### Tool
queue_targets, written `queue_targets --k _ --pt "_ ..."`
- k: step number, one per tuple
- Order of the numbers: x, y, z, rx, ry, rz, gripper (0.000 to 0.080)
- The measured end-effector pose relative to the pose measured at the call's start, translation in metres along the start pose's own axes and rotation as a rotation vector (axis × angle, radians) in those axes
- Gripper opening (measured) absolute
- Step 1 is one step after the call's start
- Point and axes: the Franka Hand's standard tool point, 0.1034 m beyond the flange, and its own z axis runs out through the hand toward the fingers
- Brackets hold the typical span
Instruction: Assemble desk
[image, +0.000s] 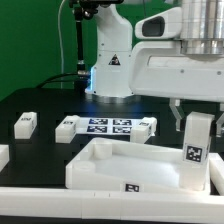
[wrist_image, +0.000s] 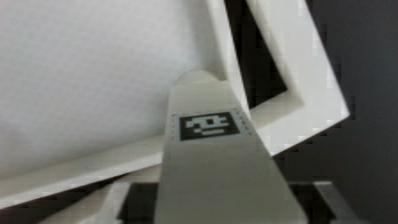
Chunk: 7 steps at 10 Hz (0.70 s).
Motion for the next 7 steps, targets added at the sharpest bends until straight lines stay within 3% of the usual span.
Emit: queue_targets --k 1,3,4,5,7 --pt "-0.001 -0.001 0.001 0.001 -0.001 -0.002 0.0298" --pt "-0.001 -0.002 0.0 0.004 -0.002 0.001 0.0604" --pt "-0.006 -0.002 -0.003 0.017 0.003 0.002 0.0604" --pt "-0.021 -0.001 -0.01 0.018 -0.008 -0.01 0.064" --pt "-0.034 0.017 -0.023 0.028 -0.027 -0.066 0.0647"
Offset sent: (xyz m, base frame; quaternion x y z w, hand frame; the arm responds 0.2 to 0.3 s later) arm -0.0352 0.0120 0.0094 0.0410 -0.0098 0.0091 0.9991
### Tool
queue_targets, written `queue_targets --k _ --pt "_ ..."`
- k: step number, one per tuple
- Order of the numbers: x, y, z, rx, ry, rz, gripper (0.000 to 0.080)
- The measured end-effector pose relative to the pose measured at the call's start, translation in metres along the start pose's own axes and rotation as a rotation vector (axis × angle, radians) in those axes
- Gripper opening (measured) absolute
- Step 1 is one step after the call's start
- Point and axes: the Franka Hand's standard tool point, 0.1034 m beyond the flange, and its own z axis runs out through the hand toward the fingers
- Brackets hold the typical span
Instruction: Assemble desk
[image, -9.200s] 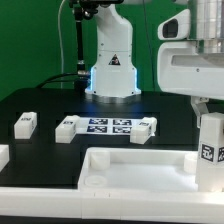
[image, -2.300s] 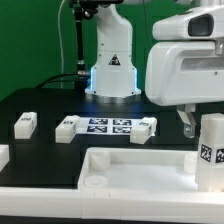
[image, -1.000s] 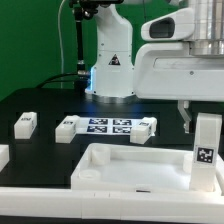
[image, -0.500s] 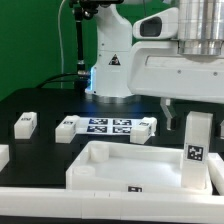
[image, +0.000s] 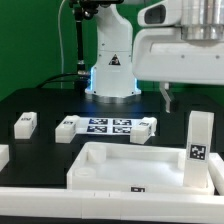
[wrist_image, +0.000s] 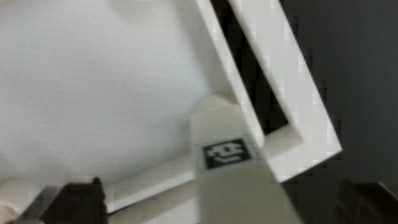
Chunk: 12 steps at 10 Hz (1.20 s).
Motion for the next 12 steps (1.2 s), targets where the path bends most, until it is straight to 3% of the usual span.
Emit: queue_targets --k 1,2,7,8,11,12 --pt "-0.001 0.014 -0.003 0.012 -0.006 -0.014 0.0647" --pt "0.0 0.017 -0.005 0.011 -0.008 -0.009 0.0649" --pt "-0.001 0.015 -0.003 0.01 -0.009 -0.013 0.0649" --pt "-0.001 0.019 -0.009 0.014 -0.006 -0.028 0.0649" --pt "-0.049 0.046 -0.01 0.01 -0.022 -0.064 0.0649" --pt "-0.052 0.055 -0.009 0.01 -0.023 -0.079 0.0649"
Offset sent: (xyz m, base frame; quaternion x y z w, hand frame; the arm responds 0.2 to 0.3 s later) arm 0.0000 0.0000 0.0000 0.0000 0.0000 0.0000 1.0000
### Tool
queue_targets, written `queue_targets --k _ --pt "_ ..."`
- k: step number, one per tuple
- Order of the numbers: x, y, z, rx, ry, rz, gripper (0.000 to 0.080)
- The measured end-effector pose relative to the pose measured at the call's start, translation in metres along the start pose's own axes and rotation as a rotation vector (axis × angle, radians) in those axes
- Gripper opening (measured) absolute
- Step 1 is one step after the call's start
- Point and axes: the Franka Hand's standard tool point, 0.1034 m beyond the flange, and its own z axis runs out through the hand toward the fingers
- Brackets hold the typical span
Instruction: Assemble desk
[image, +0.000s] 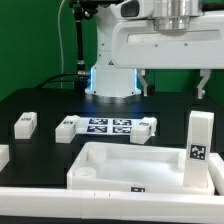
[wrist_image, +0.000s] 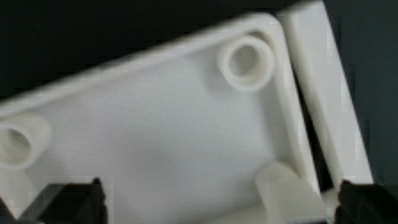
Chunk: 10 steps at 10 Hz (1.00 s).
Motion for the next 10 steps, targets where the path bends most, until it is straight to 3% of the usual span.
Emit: queue_targets --k 4,5,7,9,10 --pt "0.0 0.001 0.003 -0.001 0.002 -0.005 0.0649" --pt "-0.002 0.016 0.014 0.01 0.036 -0.01 0.0649" --pt "-0.023 0.046 0.042 -0.022 0.012 -0.005 0.0649" --pt "-0.027 0.055 0.06 -0.034 0.032 -0.013 0.0649" --pt "-0.026 0.053 0.058 -0.032 0.029 -0.013 0.0649"
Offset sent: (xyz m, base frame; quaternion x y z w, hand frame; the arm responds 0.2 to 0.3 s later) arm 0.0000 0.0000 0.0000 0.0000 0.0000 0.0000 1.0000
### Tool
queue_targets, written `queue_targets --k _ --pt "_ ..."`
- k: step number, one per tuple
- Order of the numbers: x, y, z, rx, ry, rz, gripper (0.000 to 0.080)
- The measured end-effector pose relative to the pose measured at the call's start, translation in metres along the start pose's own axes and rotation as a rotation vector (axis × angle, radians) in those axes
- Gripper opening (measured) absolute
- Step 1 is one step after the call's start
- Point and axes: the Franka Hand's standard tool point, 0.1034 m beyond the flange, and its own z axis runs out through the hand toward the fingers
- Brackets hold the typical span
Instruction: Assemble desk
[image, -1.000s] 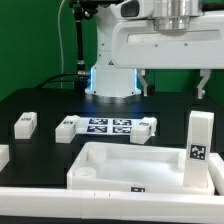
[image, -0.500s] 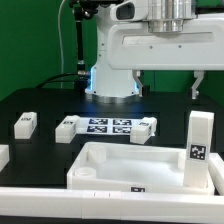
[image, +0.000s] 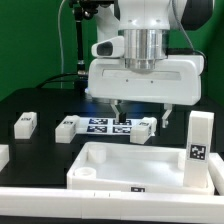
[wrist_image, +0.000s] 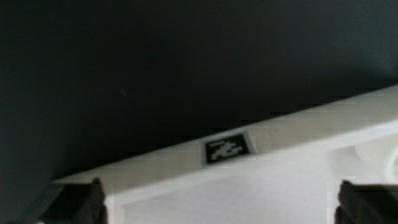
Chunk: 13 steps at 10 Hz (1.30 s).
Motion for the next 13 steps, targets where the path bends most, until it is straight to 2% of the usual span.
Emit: queue_targets --k 3,4,5,6,7,8,10,11,13 --pt "-0.003 0.005 0.0 -0.014 -0.065 -0.011 0.0649" --pt "-0.005 0.013 -0.001 -0.011 -0.153 -0.027 0.0649" --pt "-0.01 0.025 0.006 -0.004 -0.188 0.001 0.0649" --pt "-0.021 0.032 0.014 -0.015 -0.216 -0.002 0.0649" --pt "-0.033 0.034 0.017 -0.02 -0.281 -0.01 0.0649" --pt "-0.038 0.032 0.015 -0.023 -0.339 -0.018 0.0649" --pt "-0.034 0.036 0.016 -0.032 -0.447 -0.002 0.0649" --pt "-0.039 0.039 0.016 -0.034 -0.527 -0.009 0.0649" --pt "-0.044 0.045 0.021 -0.021 -0.616 -0.043 0.0649"
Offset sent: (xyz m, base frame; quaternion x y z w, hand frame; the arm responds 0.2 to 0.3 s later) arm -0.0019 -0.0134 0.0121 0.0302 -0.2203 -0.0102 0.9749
